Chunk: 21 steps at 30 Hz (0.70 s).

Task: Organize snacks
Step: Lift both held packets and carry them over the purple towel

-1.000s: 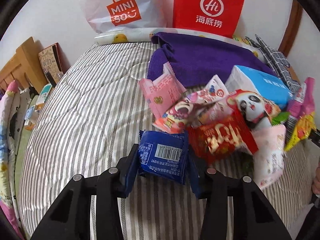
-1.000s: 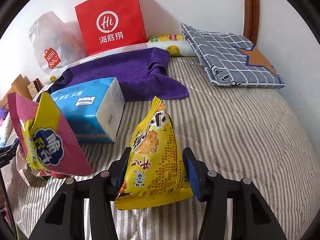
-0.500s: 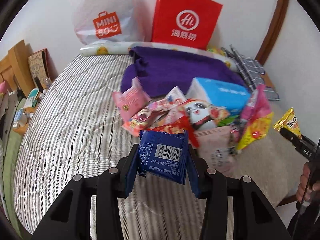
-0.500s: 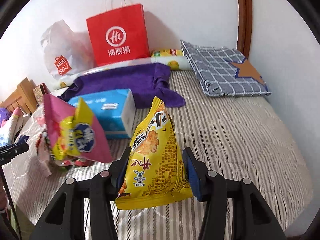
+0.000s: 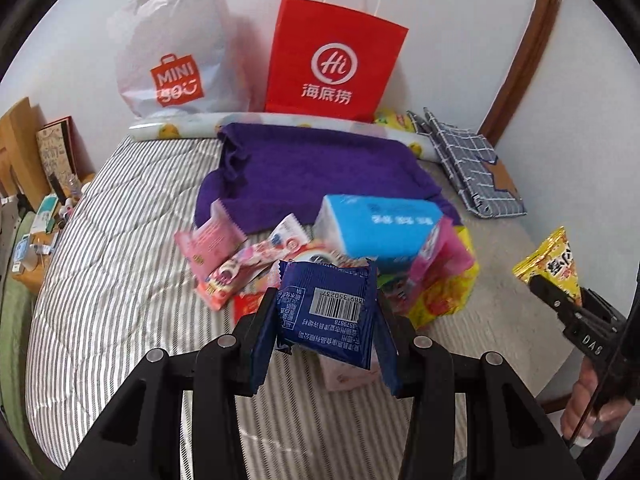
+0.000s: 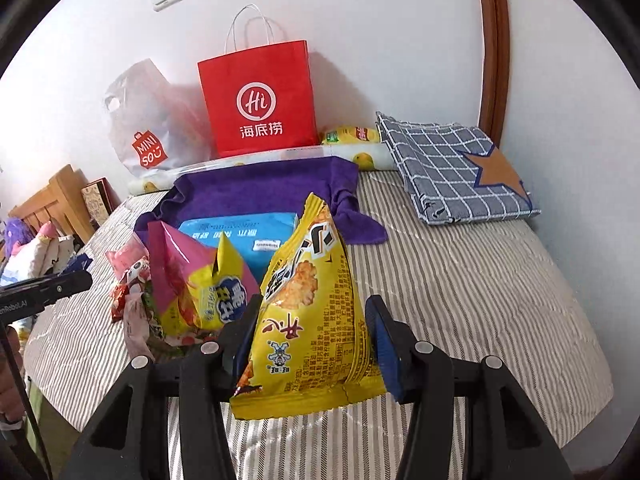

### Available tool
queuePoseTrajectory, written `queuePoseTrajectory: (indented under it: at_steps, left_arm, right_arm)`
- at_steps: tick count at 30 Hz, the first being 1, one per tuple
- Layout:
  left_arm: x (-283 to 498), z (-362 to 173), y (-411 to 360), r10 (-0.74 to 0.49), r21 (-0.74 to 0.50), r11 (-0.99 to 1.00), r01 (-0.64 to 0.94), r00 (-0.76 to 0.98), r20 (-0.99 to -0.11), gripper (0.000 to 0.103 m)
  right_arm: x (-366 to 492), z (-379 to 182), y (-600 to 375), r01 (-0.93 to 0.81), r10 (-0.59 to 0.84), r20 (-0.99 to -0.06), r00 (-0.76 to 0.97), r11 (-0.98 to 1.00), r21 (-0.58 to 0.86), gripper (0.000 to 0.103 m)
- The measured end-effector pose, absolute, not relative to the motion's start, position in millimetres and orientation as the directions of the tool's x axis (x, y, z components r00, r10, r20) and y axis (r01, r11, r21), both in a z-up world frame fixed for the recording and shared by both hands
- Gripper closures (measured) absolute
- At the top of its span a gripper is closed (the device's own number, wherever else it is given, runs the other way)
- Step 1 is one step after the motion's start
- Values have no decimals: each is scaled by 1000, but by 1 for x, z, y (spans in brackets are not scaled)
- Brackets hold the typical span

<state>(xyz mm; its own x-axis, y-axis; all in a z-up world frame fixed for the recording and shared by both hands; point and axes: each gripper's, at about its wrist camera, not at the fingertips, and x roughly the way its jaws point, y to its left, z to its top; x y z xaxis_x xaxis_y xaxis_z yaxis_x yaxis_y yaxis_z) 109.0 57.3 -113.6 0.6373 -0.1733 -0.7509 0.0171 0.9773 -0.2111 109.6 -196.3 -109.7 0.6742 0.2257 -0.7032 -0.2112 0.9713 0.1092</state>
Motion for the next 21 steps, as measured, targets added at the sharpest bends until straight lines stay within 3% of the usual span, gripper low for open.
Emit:
queuePoseTrajectory:
  at_steps: [21]
  left_arm:
    - [189,-60,41,-217,-238,969,58,660,-719,59]
  right_arm:
    - [184,-57,-165,-266,271,-654,706,958,109,54]
